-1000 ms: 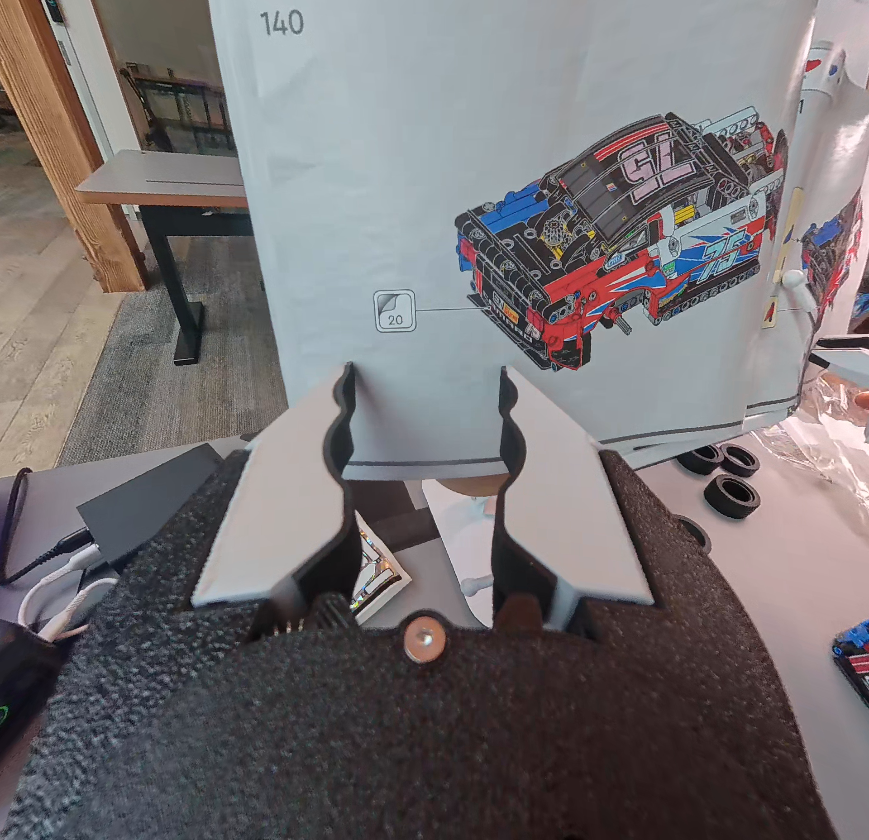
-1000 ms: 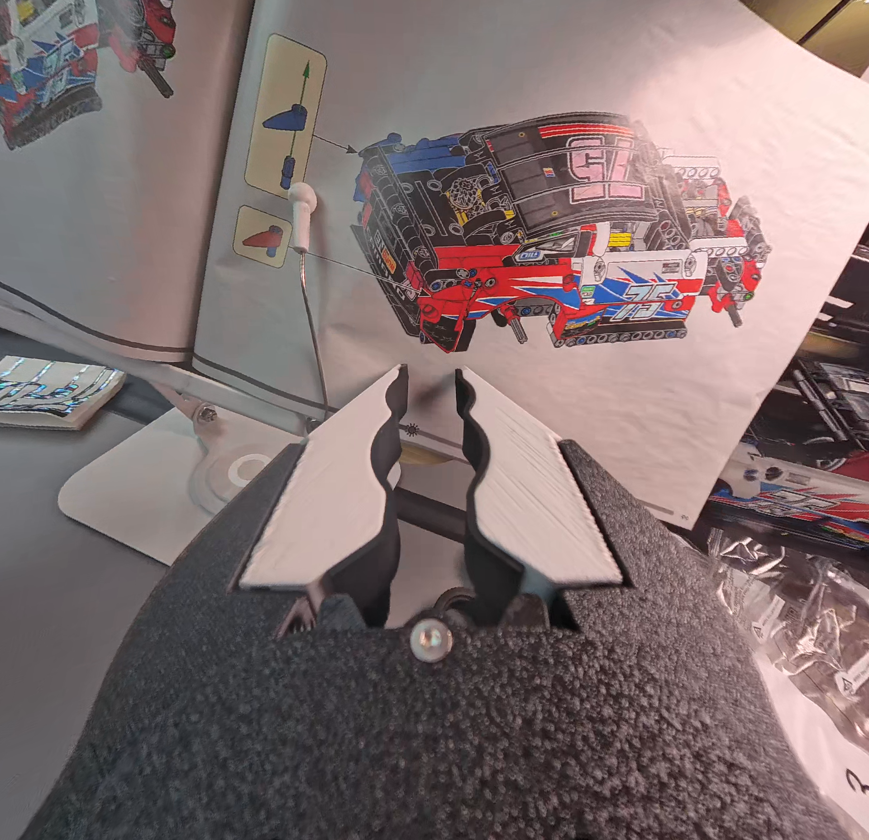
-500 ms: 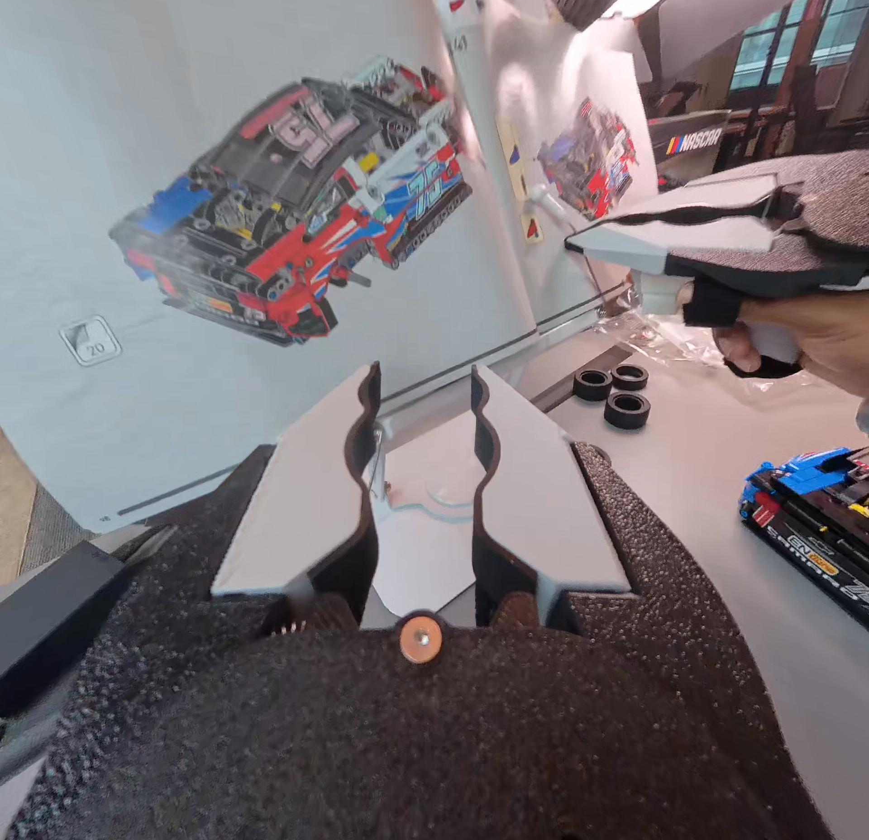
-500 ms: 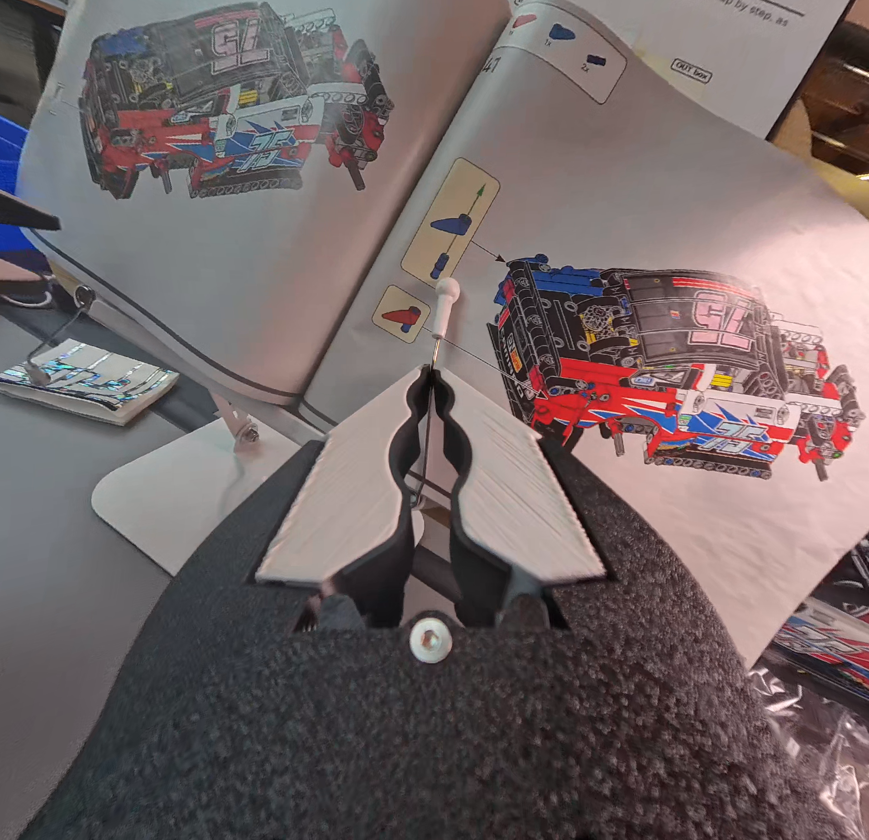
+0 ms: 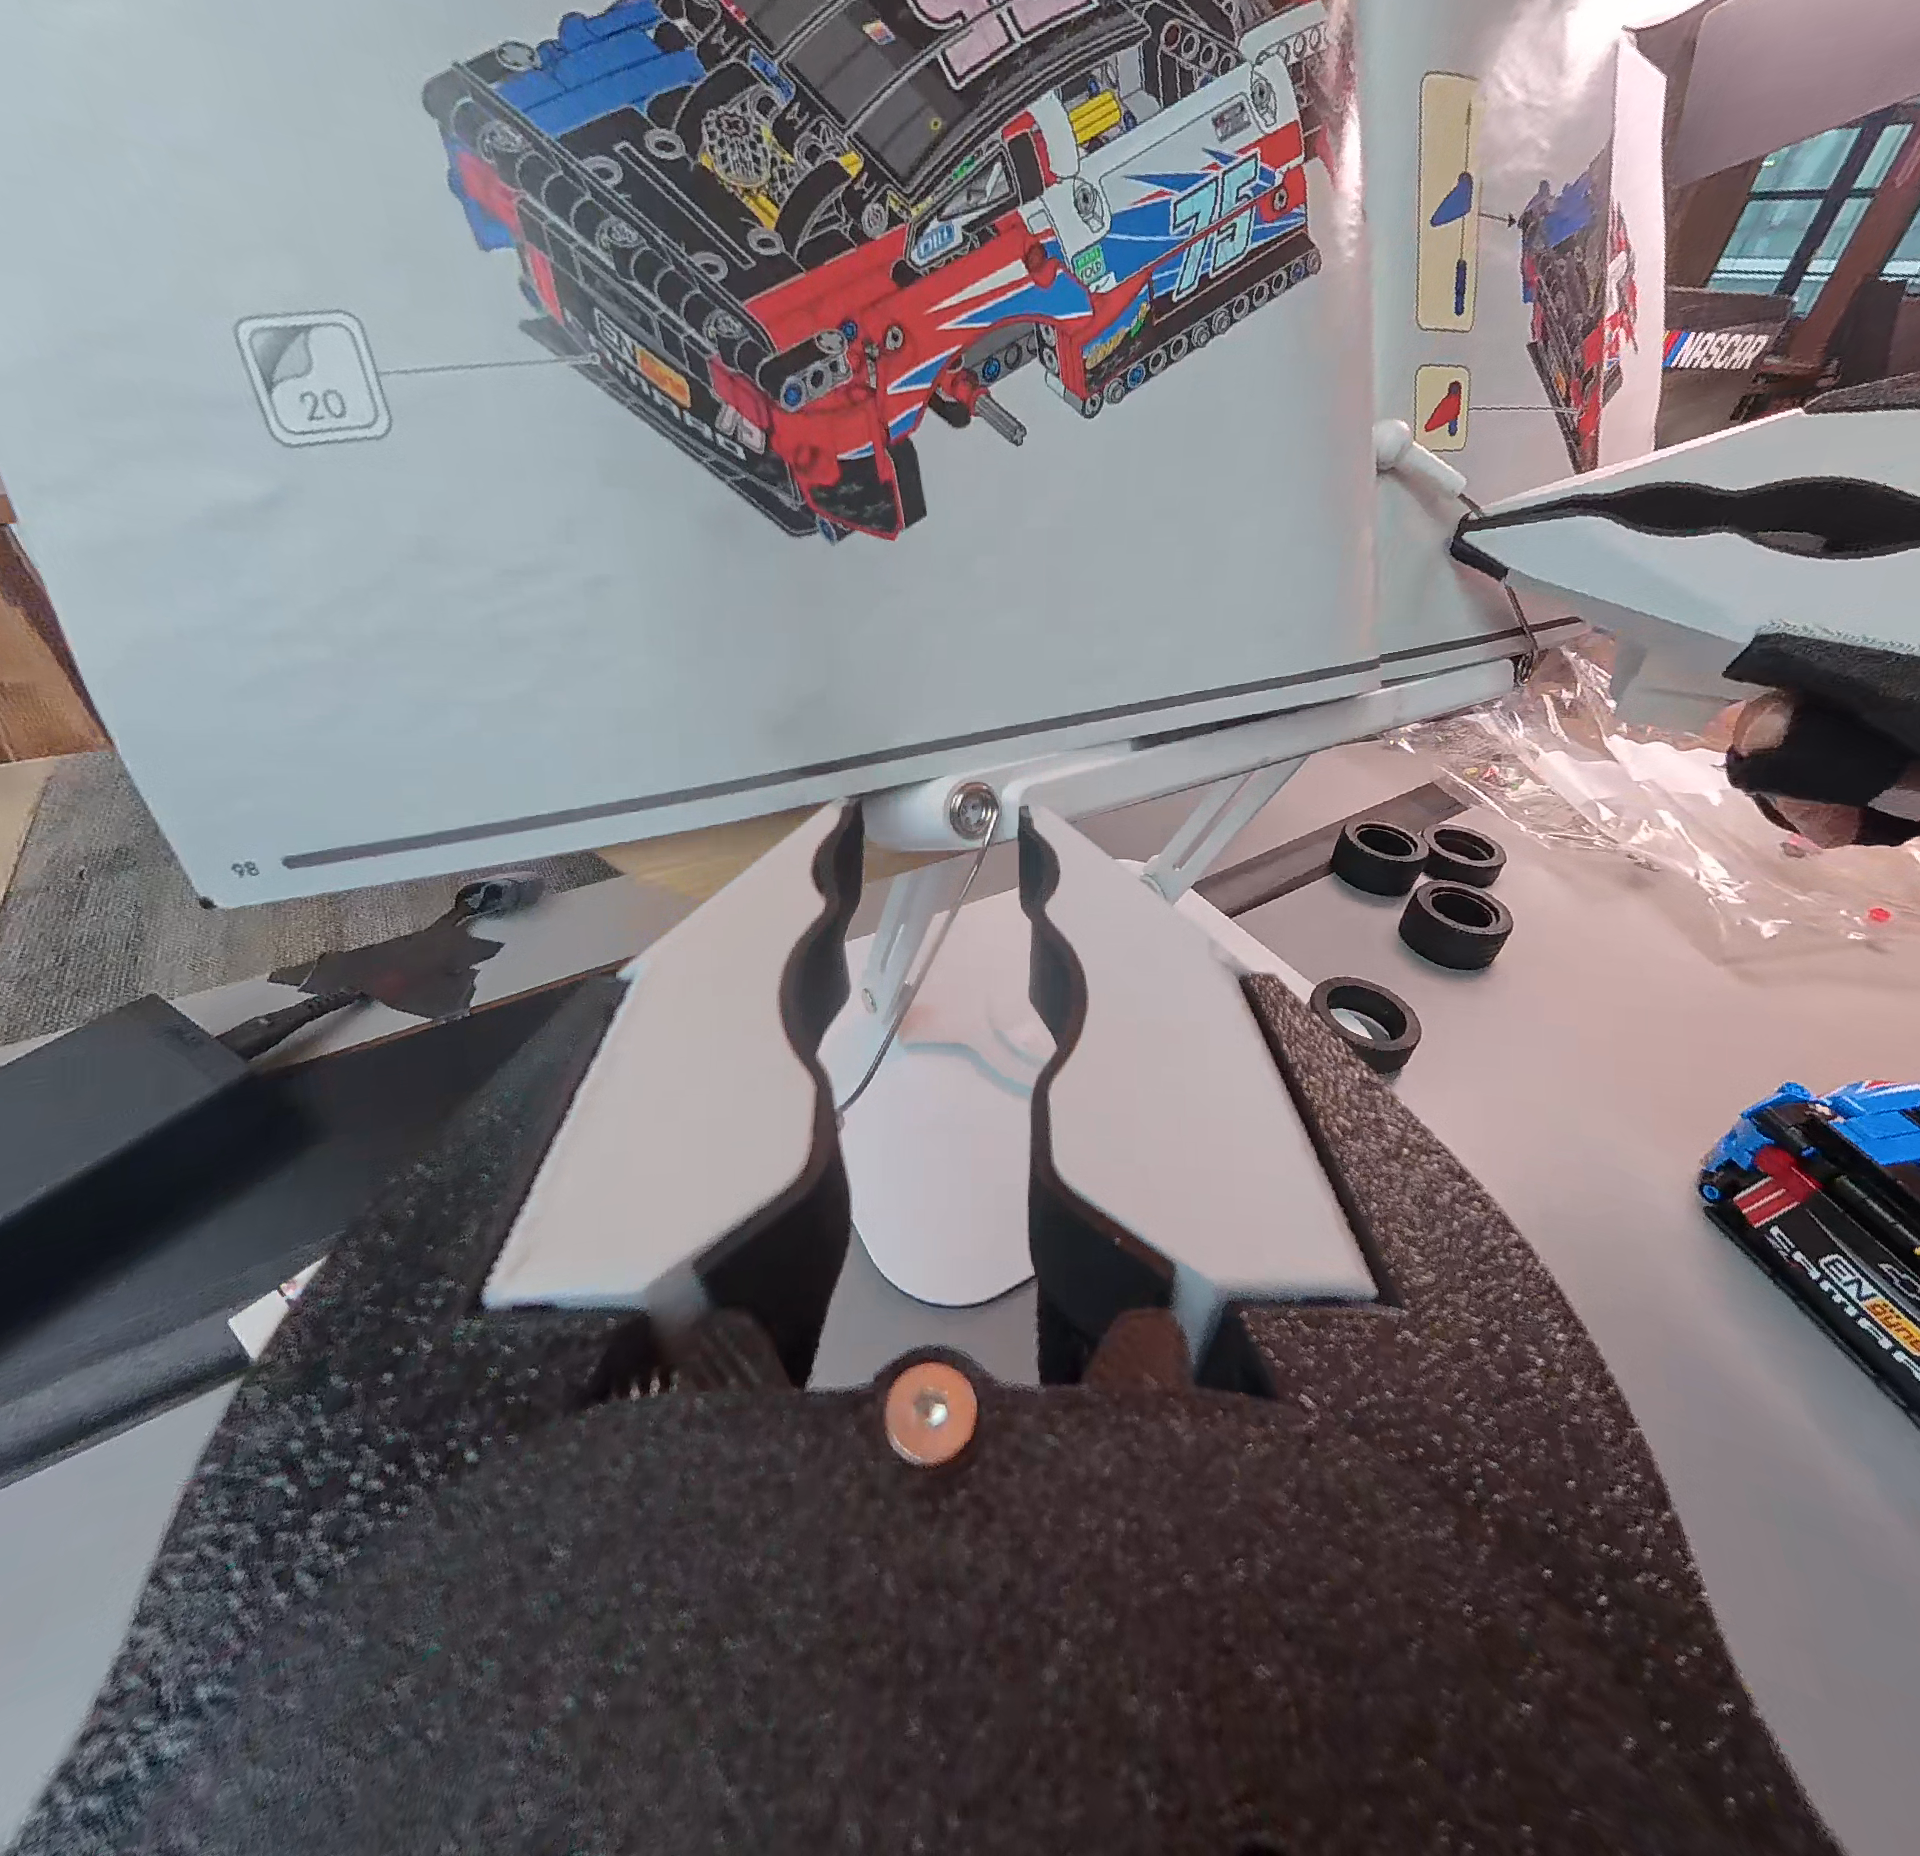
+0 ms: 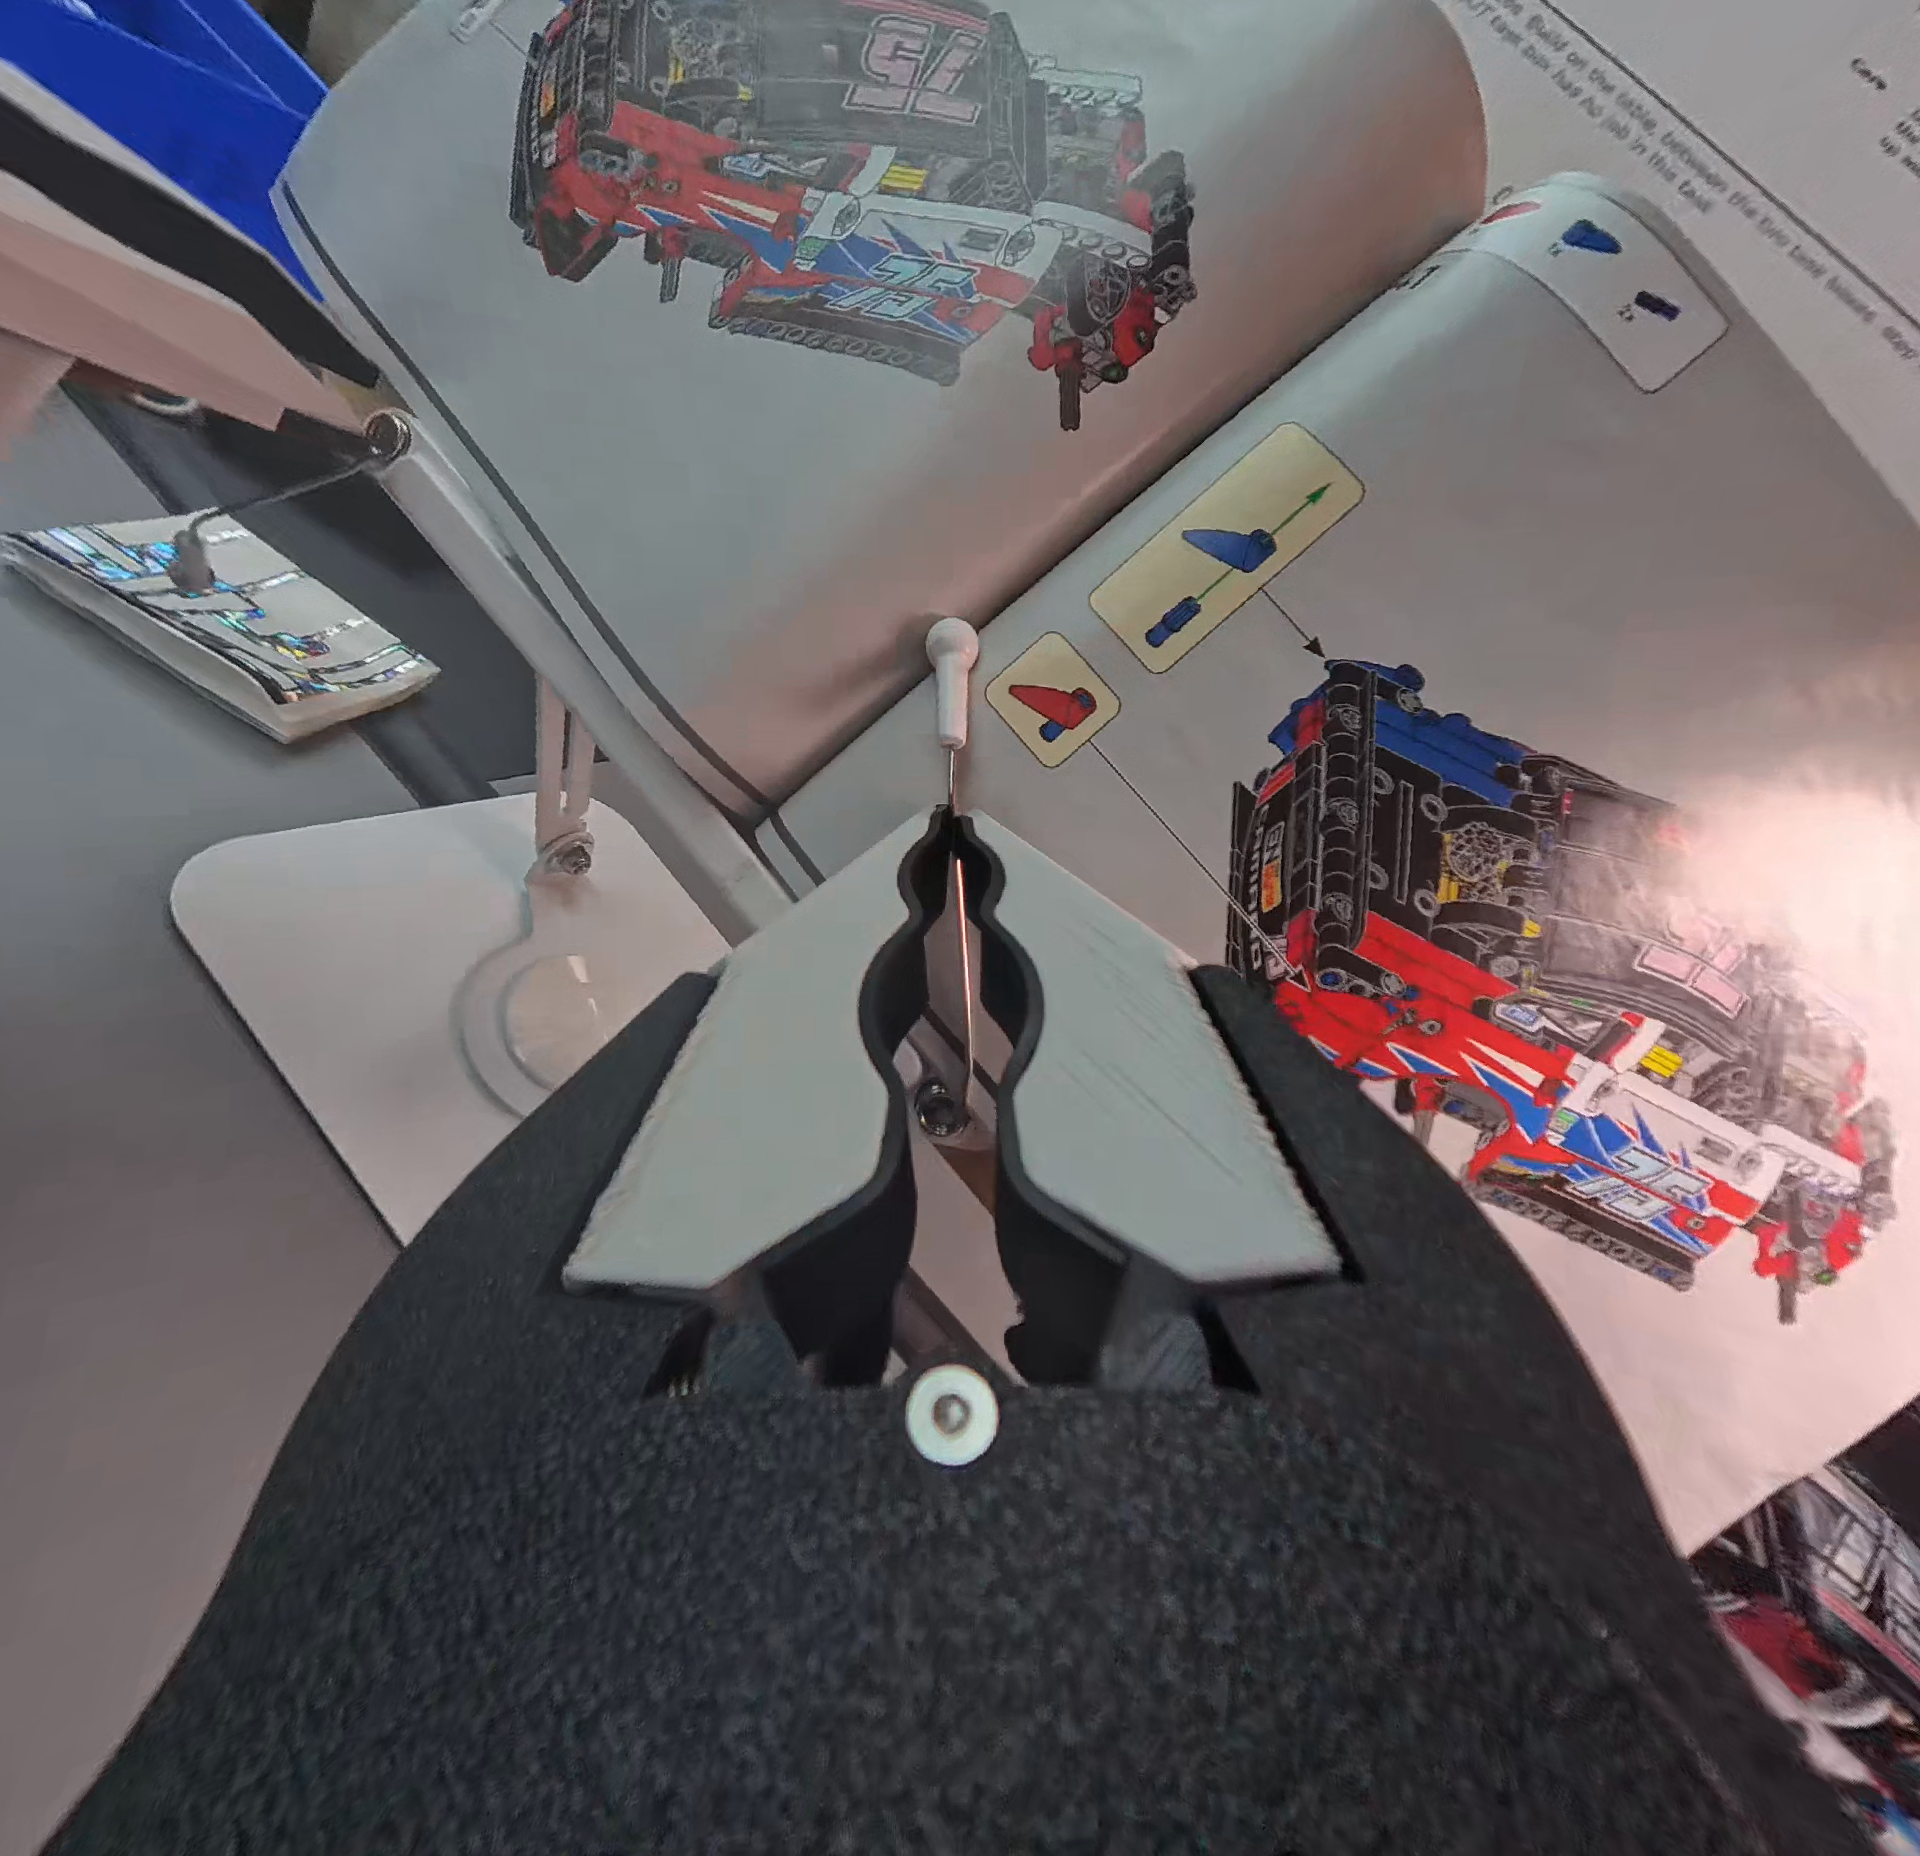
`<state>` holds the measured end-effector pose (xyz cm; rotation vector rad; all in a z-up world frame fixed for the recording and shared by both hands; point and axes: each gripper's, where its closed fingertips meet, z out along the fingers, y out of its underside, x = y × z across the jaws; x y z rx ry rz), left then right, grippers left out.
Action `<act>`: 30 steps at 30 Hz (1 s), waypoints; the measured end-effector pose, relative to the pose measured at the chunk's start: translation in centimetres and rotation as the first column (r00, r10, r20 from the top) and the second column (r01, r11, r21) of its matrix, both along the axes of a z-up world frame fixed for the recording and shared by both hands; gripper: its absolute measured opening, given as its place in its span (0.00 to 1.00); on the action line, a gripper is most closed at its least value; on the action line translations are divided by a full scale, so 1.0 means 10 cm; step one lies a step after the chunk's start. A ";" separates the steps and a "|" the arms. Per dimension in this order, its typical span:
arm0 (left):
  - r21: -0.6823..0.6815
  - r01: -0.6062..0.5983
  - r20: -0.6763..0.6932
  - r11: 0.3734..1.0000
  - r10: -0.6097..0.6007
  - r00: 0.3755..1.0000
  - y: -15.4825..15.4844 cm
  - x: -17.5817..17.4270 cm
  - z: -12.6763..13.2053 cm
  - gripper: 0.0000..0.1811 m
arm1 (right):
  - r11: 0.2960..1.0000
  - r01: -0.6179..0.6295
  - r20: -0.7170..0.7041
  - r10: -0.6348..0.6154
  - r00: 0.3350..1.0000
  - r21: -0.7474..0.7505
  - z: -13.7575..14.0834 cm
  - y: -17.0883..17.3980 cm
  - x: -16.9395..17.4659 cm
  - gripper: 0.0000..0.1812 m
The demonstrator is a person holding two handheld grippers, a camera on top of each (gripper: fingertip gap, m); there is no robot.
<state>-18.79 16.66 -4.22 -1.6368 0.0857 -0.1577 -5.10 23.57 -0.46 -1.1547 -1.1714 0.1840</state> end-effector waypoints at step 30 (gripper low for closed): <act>0.159 -0.182 -0.036 0.970 0.190 0.981 -0.32 -0.25 0.41 0.16 | 0.901 -0.040 -0.457 -0.182 0.871 -0.433 0.12 -0.38 1.03 0.22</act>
